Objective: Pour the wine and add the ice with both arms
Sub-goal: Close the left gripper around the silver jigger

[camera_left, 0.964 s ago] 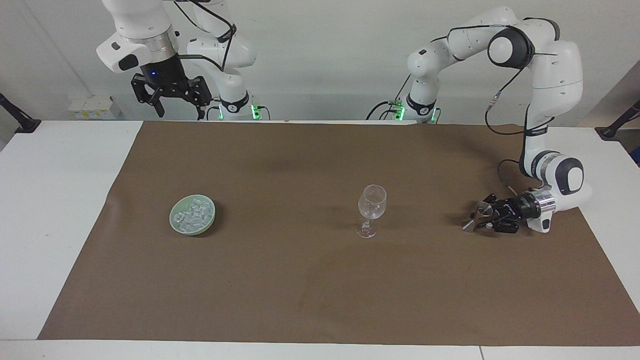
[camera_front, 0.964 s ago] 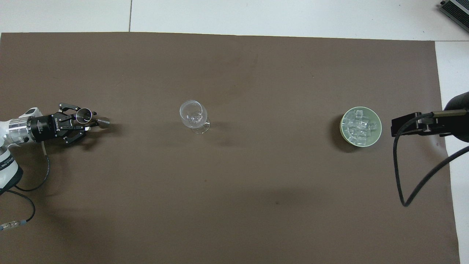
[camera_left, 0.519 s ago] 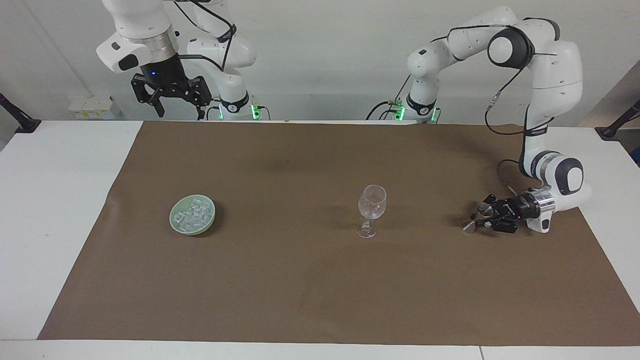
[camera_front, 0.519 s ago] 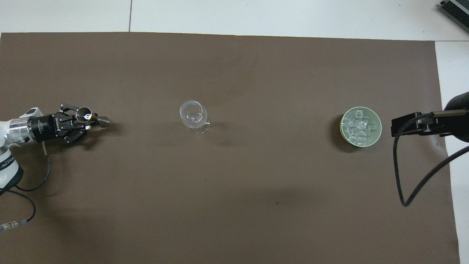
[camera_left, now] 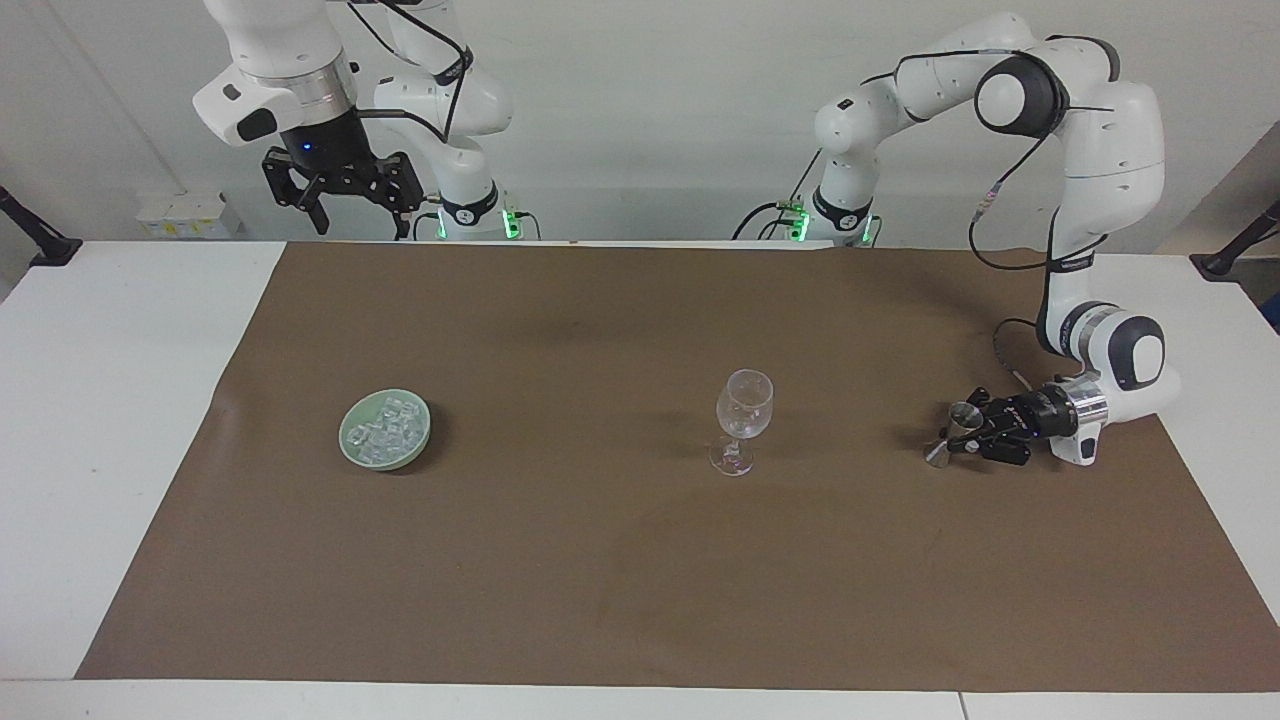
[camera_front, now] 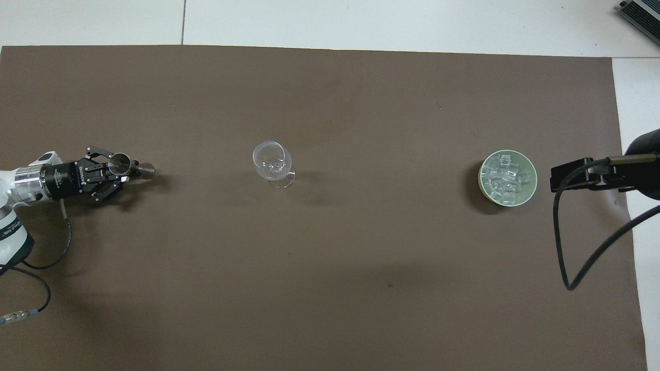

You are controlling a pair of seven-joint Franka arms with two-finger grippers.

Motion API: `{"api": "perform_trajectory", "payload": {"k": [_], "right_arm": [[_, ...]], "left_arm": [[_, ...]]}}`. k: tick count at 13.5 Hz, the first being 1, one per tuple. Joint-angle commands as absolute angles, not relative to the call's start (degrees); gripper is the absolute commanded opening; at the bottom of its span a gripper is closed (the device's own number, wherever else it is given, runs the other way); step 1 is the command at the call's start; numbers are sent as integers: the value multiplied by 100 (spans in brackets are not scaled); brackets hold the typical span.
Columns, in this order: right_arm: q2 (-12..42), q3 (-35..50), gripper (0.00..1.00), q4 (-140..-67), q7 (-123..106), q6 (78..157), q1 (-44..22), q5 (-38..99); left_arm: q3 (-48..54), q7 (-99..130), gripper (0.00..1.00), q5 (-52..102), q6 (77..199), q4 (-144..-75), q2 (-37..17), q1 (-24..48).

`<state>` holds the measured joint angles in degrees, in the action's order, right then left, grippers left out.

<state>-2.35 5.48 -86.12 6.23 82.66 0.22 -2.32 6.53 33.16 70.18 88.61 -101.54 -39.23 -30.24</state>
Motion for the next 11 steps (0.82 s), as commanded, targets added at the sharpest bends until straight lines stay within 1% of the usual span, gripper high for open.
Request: {"api": "perform_trajectory", "payload": {"k": [1, 7, 11], "right_arm": [[-369, 554, 100, -8772, 475, 8341, 88, -97], [-369, 554, 100, -8771, 475, 8341, 88, -97], [-369, 554, 100, -8780, 475, 8341, 88, -97]], "left_arm": [[589, 3331, 0, 7119, 8824, -10204, -3920, -2979], [624, 3839, 0, 7111, 8824, -10038, -3902, -2971], [852, 4235, 0, 7119, 8894, -9879, -3867, -3006]]}}
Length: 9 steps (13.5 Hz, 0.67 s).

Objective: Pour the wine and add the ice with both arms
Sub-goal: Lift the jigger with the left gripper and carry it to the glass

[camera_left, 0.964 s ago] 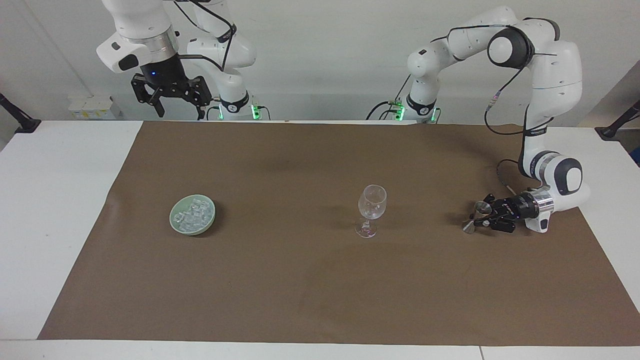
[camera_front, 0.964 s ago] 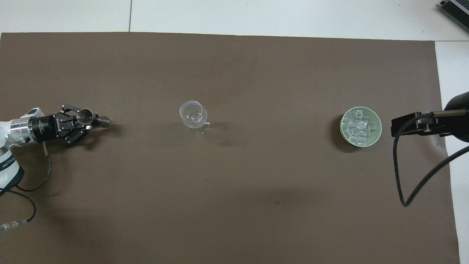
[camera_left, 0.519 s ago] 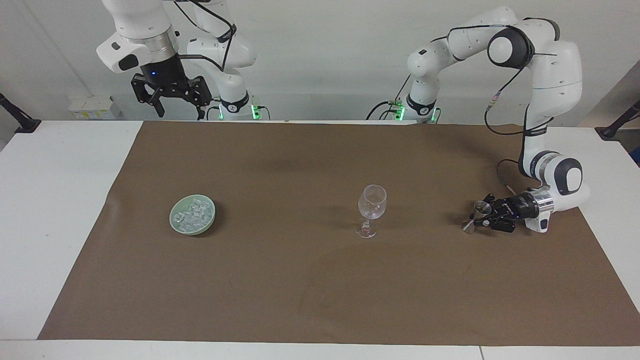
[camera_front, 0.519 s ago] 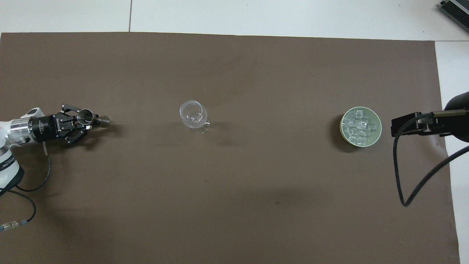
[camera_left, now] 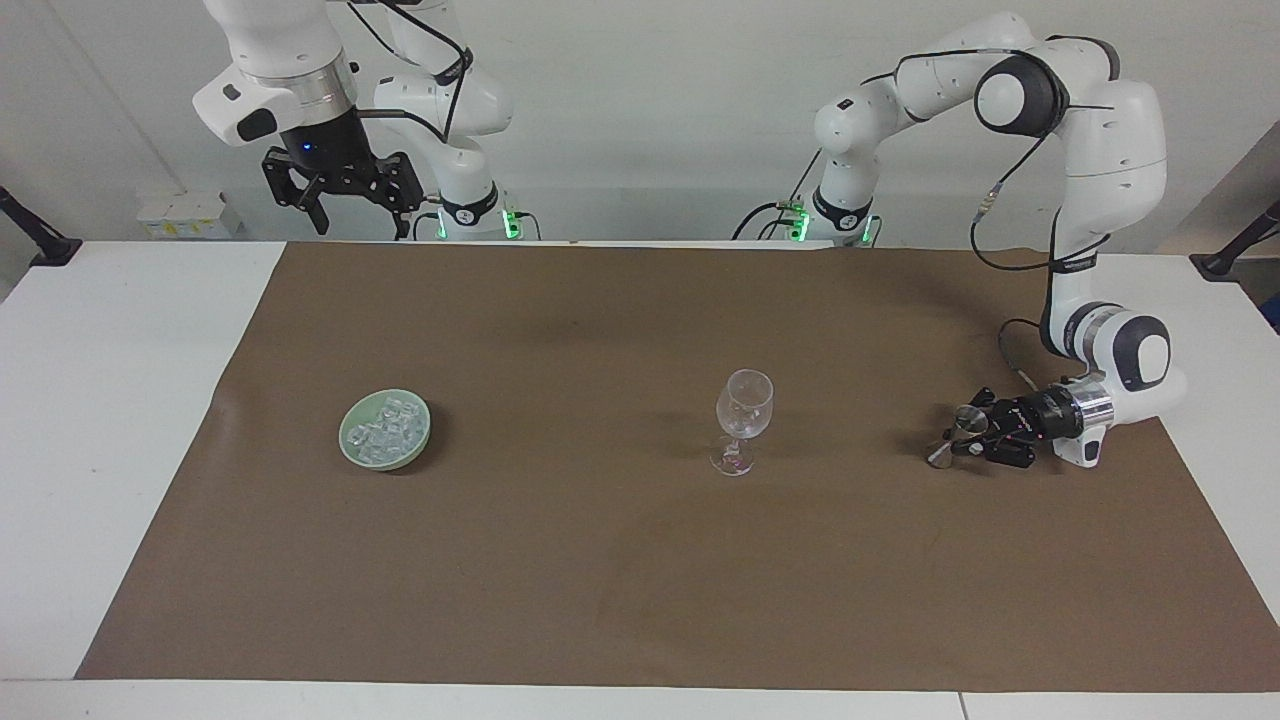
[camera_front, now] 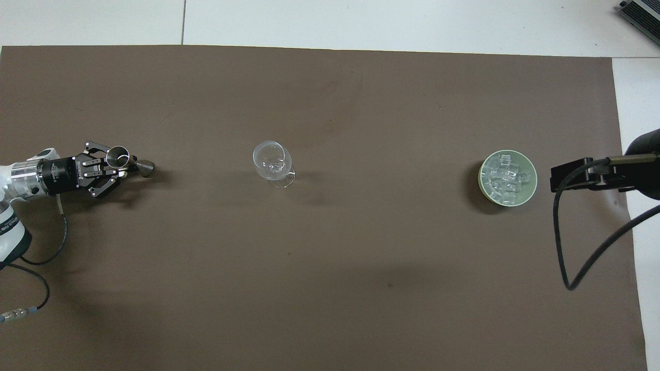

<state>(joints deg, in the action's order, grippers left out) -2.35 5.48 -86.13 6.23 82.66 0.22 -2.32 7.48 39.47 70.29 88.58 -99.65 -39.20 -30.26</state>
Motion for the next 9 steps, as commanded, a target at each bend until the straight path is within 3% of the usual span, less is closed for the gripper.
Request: {"api": "perform_trajectory", "payload": {"k": [1, 9], "right_arm": [[-369, 554, 100, -8780, 475, 8341, 88, -97], [-369, 554, 100, -8771, 475, 8341, 88, -97]], "left_arm": [[887, 4262, 0, 7137, 8947, -9870, -3824, -2971], [1037, 4833, 0, 7348, 9816, -9923, -2972, -2357]]}}
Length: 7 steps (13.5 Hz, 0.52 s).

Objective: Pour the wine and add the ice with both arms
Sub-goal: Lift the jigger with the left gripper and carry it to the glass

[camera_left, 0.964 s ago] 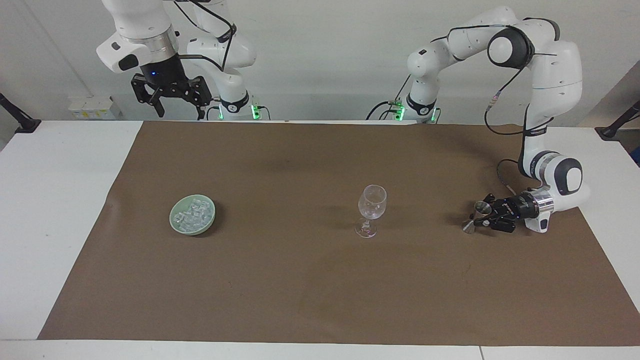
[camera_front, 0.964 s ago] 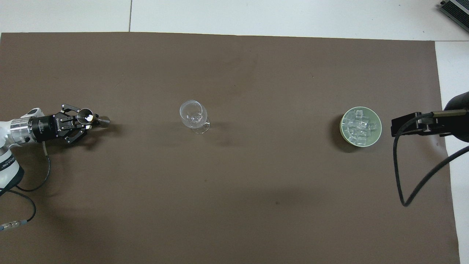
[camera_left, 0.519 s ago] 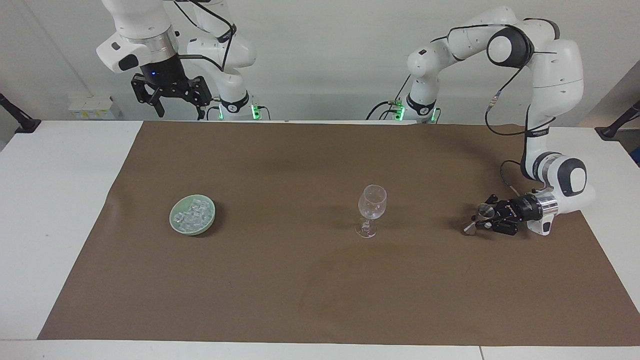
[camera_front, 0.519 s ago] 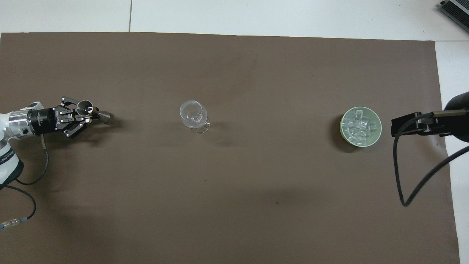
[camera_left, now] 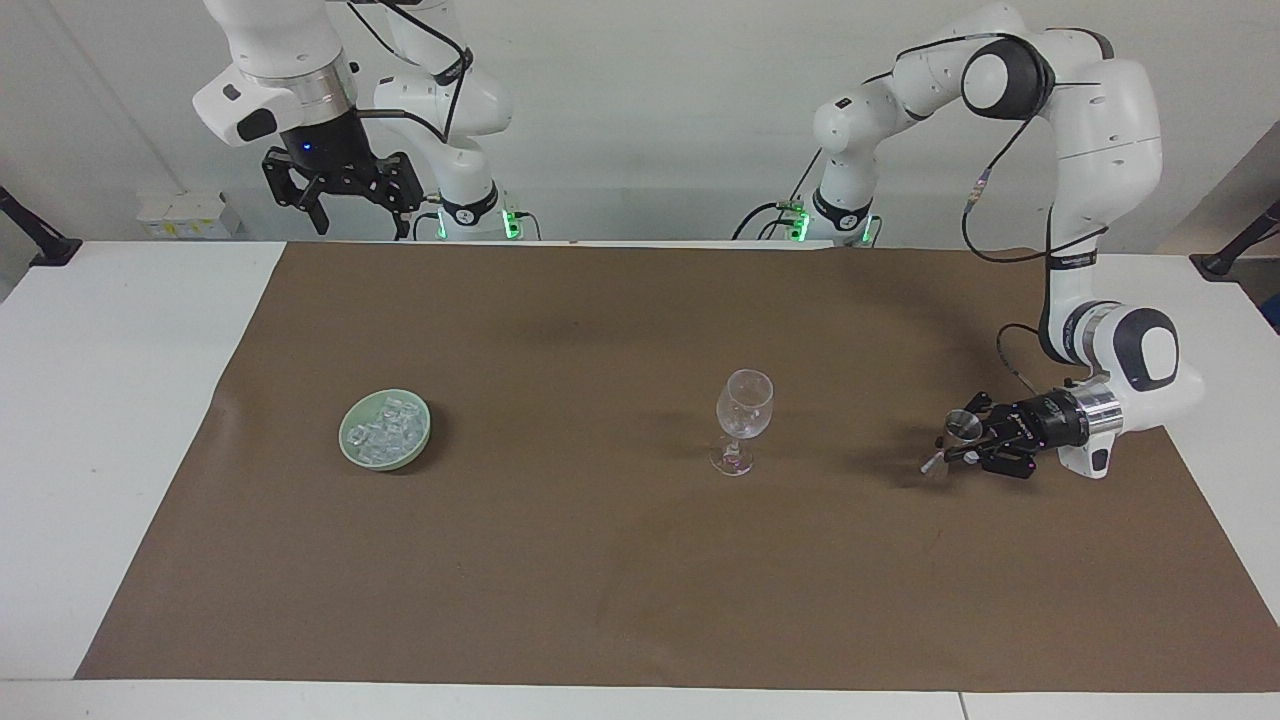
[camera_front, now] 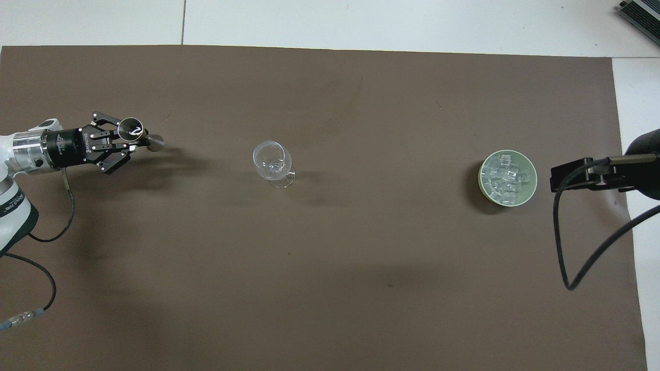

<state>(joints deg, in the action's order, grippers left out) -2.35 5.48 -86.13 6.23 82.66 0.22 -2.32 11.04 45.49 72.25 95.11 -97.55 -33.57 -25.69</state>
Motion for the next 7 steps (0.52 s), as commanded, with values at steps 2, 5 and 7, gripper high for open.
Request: {"api": "perform_trajectory", "payload": {"k": [2, 5, 7], "right_arm": [[-369, 554, 100, -8772, 475, 8341, 88, -97], [-369, 554, 100, -8780, 475, 8341, 88, -97], [-369, 554, 100, -8780, 475, 8341, 88, -97]], "left_arm": [[1037, 5000, 0, 7348, 10123, -10036, -2691, -2189], [1037, 5001, 0, 7487, 10572, -10396, -2242, -1961], [1028, 5001, 0, 7532, 10740, -10529, -2093, -1820]]}}
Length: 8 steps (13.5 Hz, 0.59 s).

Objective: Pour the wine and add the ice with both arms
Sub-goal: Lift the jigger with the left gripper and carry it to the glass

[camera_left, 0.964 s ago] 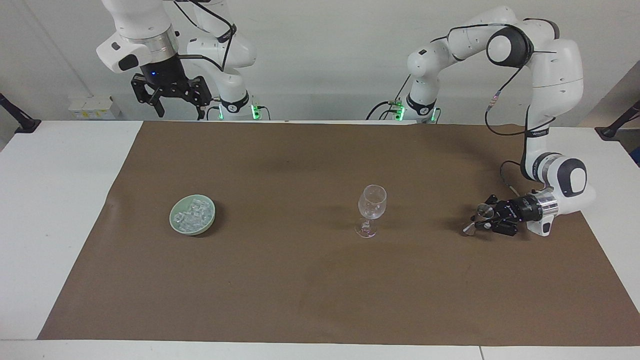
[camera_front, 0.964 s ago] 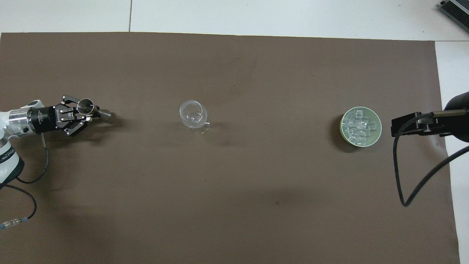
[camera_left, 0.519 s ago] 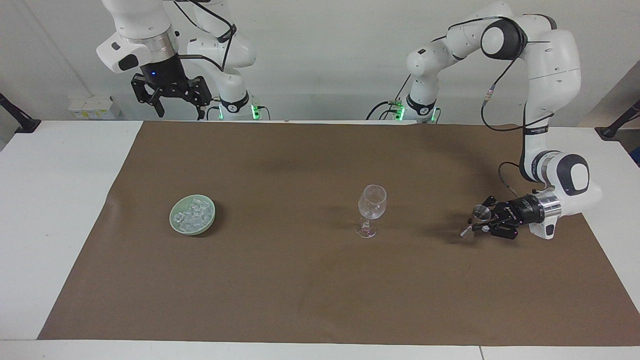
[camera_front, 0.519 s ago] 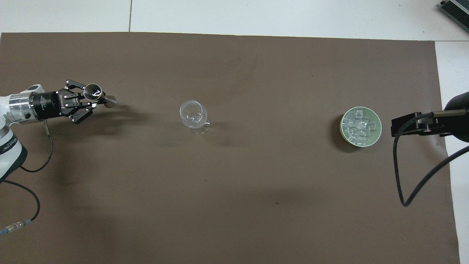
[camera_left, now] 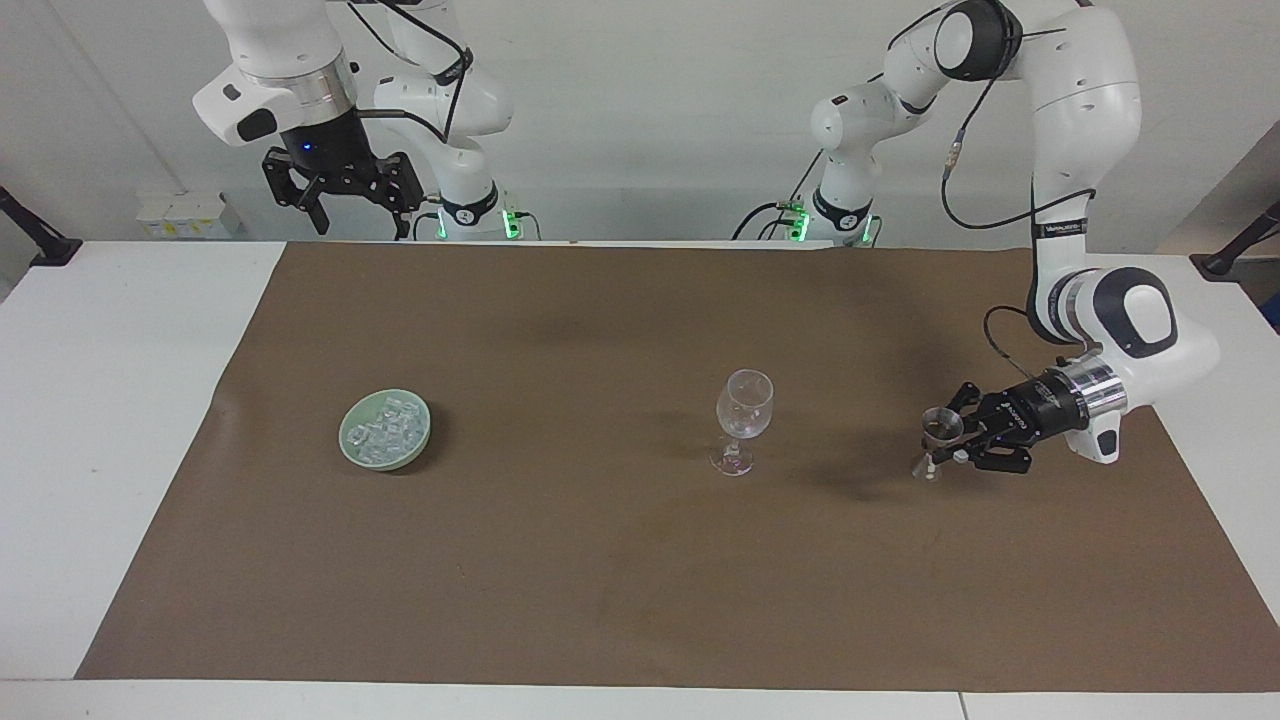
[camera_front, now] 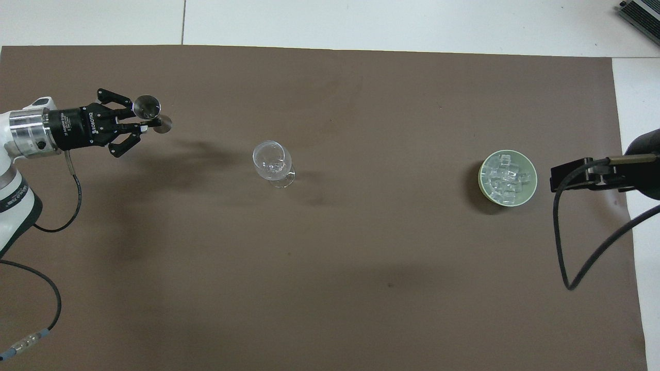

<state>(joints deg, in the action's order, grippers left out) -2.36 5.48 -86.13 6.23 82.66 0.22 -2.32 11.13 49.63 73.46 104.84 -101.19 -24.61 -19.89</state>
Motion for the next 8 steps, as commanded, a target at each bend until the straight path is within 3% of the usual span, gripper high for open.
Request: {"api": "perform_trajectory", "payload": {"k": [1, 8], "right_arm": [[-369, 554, 100, -8780, 475, 8341, 88, -97], [-369, 554, 100, -8780, 475, 8341, 88, -97]], "left_arm": [[1028, 5001, 0, 7541, 10845, -10616, -1987, -1767], [1028, 5036, 0, 7559, 11855, -11144, -1346, -1170]]}}
